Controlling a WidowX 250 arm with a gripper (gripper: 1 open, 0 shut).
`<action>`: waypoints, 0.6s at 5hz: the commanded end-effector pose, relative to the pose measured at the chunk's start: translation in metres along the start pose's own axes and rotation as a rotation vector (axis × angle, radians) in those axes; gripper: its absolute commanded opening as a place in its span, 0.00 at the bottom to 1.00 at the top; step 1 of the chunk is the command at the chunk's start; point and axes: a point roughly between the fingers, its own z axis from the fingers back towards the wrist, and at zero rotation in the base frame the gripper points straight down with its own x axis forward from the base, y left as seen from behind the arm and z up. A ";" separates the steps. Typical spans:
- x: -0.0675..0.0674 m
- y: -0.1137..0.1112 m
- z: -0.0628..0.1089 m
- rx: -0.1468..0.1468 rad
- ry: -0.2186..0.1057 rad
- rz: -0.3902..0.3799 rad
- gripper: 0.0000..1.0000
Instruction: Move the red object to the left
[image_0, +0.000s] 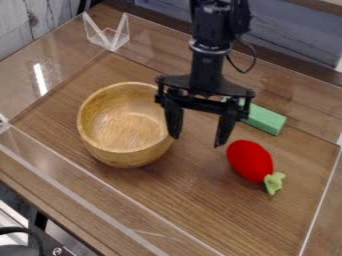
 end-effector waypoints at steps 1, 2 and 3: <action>0.002 -0.010 0.010 -0.075 -0.080 0.210 1.00; -0.001 -0.031 0.009 -0.122 -0.101 0.388 1.00; -0.002 -0.057 0.008 -0.176 -0.107 0.554 1.00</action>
